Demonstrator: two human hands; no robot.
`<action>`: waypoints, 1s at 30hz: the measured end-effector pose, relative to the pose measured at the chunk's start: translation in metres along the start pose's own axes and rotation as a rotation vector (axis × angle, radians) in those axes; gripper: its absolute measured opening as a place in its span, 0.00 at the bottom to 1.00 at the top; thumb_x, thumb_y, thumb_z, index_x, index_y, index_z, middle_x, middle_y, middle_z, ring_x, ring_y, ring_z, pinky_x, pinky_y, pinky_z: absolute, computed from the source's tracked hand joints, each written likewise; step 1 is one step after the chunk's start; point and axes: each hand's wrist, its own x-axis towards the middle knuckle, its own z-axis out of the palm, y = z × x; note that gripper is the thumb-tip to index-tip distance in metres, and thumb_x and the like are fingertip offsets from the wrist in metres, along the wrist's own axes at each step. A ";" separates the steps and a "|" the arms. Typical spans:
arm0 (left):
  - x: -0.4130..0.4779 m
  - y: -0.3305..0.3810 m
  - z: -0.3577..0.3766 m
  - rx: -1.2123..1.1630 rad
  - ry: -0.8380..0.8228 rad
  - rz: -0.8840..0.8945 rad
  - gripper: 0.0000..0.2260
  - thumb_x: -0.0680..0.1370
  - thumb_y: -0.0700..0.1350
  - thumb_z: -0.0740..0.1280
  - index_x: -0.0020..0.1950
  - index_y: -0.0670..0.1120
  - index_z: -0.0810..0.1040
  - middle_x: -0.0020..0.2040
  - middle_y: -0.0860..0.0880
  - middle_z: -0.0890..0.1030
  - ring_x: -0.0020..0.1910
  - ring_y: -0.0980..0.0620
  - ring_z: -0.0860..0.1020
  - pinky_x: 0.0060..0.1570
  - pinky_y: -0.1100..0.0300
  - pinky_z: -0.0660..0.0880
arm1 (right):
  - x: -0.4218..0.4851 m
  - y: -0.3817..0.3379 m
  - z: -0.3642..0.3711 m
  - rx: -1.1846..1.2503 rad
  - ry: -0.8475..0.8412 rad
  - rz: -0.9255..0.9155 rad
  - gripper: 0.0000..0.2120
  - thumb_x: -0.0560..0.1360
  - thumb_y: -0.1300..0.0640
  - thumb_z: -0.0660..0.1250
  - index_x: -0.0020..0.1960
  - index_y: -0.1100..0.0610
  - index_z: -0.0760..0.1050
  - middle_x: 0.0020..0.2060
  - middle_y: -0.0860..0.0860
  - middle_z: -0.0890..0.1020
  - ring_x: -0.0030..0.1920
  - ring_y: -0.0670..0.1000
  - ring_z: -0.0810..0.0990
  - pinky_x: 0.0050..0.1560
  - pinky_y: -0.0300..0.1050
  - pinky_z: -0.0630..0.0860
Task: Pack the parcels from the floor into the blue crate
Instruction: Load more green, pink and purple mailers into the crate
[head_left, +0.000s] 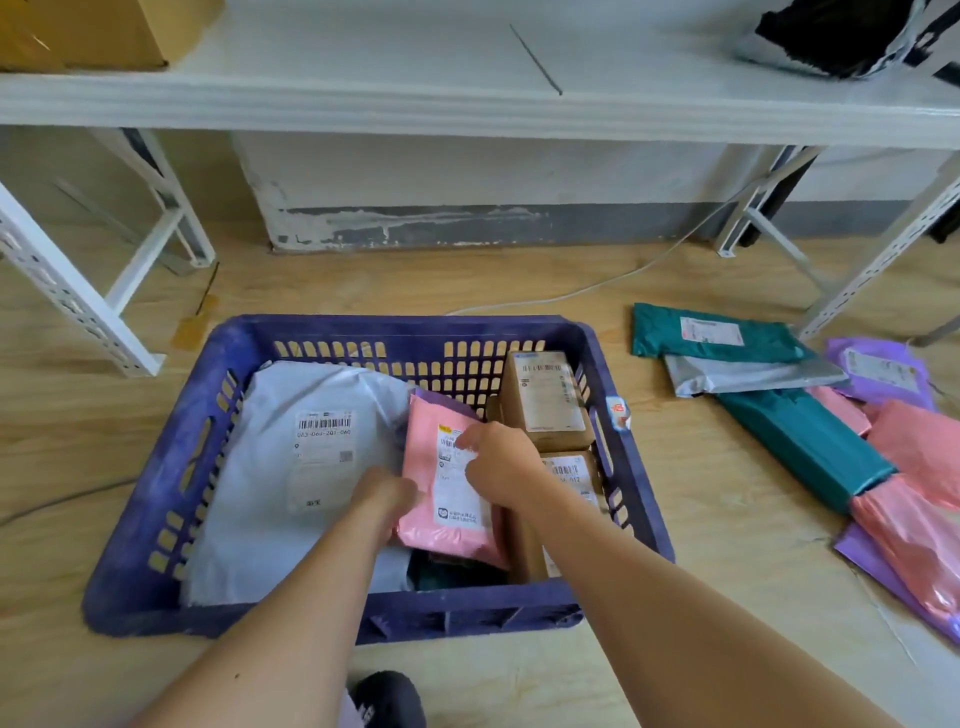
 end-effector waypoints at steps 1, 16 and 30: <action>0.003 -0.003 0.003 0.040 -0.017 0.002 0.11 0.72 0.33 0.66 0.54 0.32 0.77 0.53 0.35 0.80 0.53 0.38 0.79 0.45 0.52 0.75 | 0.005 -0.001 0.006 -0.007 -0.014 0.010 0.22 0.76 0.65 0.58 0.69 0.56 0.69 0.67 0.54 0.73 0.66 0.56 0.71 0.64 0.47 0.71; 0.029 -0.012 -0.001 1.149 0.034 0.481 0.16 0.80 0.40 0.55 0.66 0.45 0.71 0.60 0.44 0.71 0.60 0.42 0.74 0.53 0.52 0.73 | 0.053 -0.006 0.058 -0.201 -0.287 0.026 0.23 0.78 0.64 0.53 0.73 0.56 0.61 0.71 0.55 0.67 0.68 0.58 0.69 0.63 0.48 0.68; 0.051 -0.010 -0.017 1.113 0.118 0.462 0.22 0.74 0.47 0.61 0.69 0.51 0.65 0.72 0.46 0.54 0.74 0.44 0.49 0.66 0.36 0.59 | 0.074 -0.008 0.086 -0.224 -0.423 0.087 0.30 0.76 0.63 0.57 0.74 0.51 0.50 0.71 0.64 0.60 0.68 0.64 0.66 0.64 0.57 0.69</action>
